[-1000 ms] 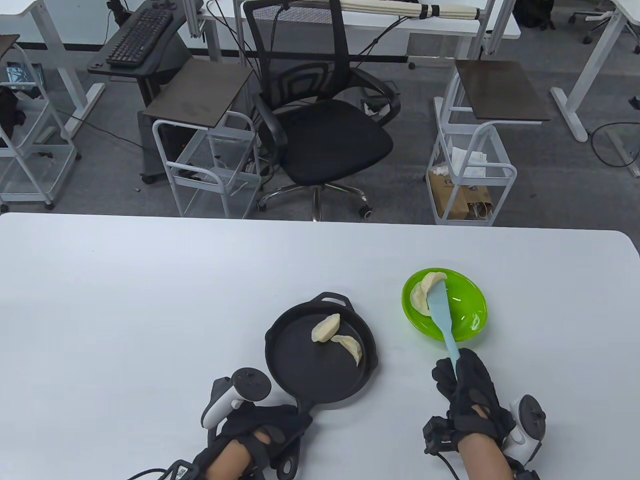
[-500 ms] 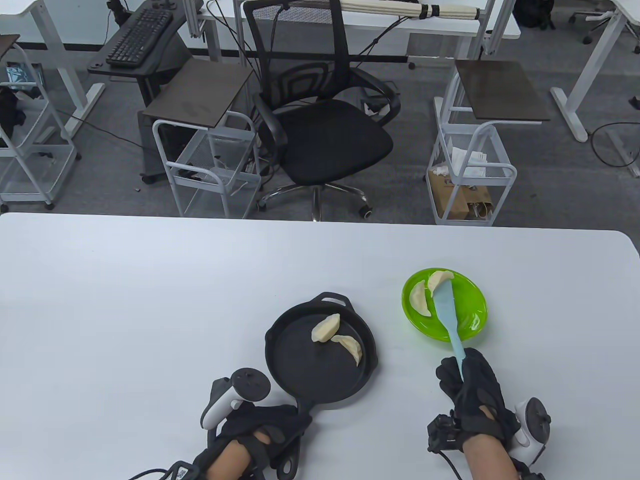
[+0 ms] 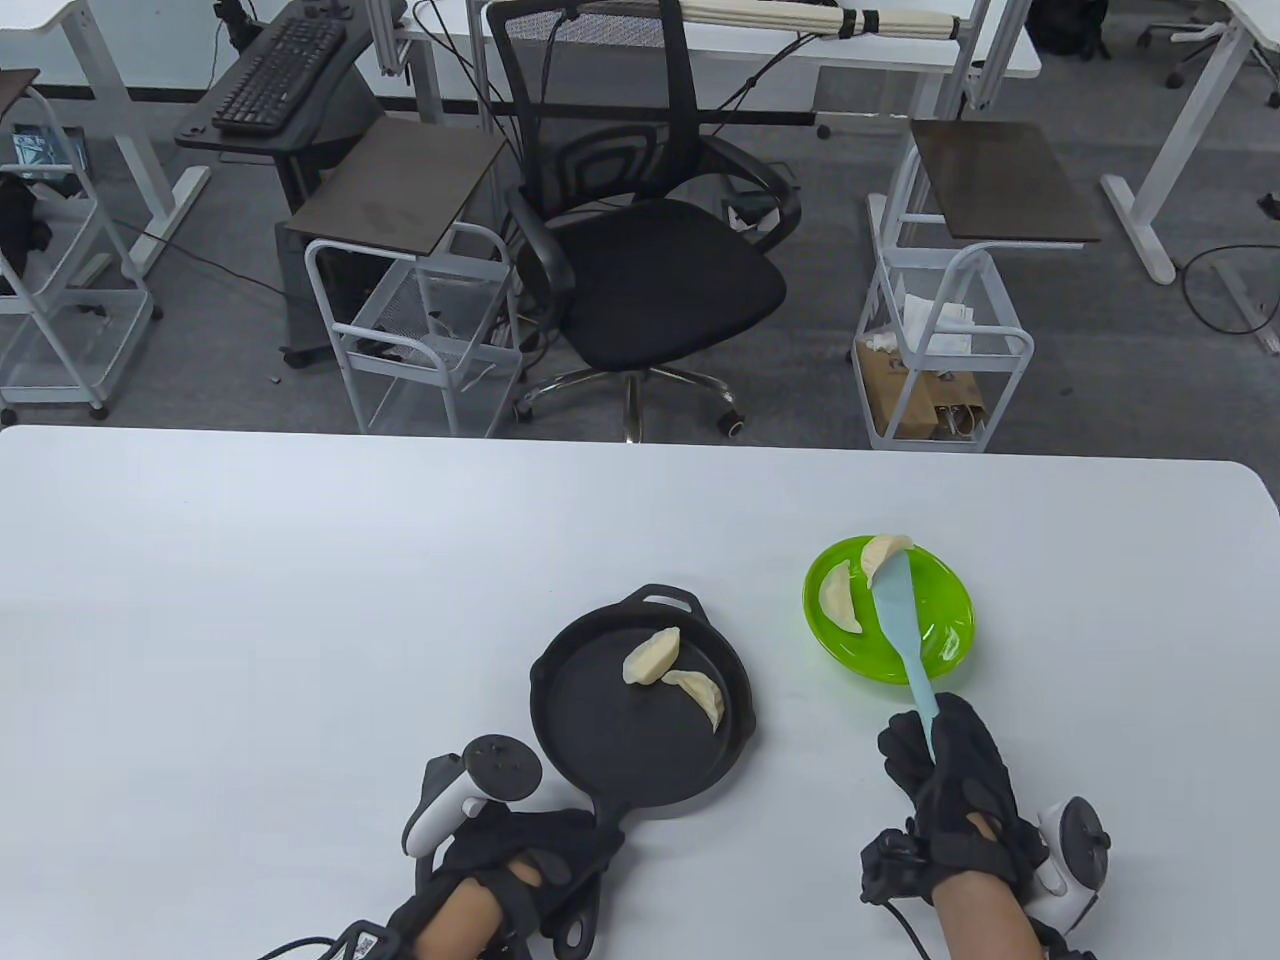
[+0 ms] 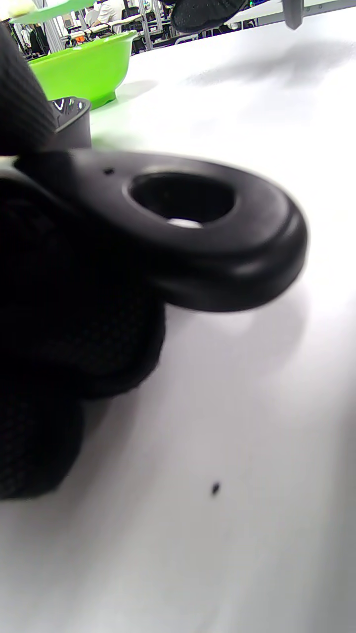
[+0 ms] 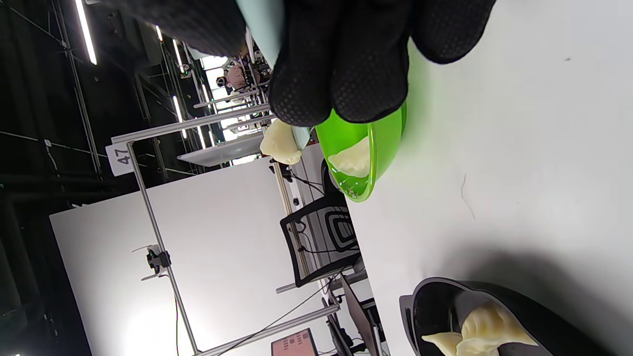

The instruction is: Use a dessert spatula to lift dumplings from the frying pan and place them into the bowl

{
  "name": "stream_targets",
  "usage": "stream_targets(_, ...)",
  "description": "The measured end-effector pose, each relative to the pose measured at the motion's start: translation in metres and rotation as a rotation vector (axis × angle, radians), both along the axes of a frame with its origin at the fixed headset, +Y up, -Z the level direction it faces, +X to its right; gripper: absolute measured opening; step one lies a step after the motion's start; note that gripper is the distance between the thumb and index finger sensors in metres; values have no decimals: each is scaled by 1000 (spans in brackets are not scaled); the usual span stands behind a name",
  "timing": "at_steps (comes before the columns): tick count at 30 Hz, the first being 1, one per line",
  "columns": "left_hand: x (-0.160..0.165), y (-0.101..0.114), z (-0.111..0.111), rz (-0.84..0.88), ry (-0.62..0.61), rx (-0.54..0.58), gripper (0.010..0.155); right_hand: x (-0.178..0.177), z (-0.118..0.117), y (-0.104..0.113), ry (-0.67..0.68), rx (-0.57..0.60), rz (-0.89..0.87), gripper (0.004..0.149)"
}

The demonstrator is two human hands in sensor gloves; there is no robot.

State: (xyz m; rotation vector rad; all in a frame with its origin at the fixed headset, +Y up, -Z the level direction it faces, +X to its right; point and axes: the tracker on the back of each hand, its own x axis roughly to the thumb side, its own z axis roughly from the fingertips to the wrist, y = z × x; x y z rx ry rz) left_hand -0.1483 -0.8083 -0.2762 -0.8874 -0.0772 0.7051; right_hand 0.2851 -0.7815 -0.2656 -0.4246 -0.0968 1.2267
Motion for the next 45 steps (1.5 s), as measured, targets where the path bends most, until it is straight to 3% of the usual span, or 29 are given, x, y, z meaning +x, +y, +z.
stream_targets(11,0,0,0,-4,-5,6,62,6,-3,-3,-2,-39,177,57)
stream_targets(22,1,0,0,-8,-4,9,63,5,-10,18,29,-72,744,56)
stream_targets(27,1,0,0,-8,-3,8,62,-2,-9,31,14,-25,965,53)
stream_targets(33,1,0,1,-9,-2,11,62,-7,-5,40,13,71,969,55)
stream_targets(45,1,0,1,-8,-1,9,63,-26,6,54,70,271,790,54)
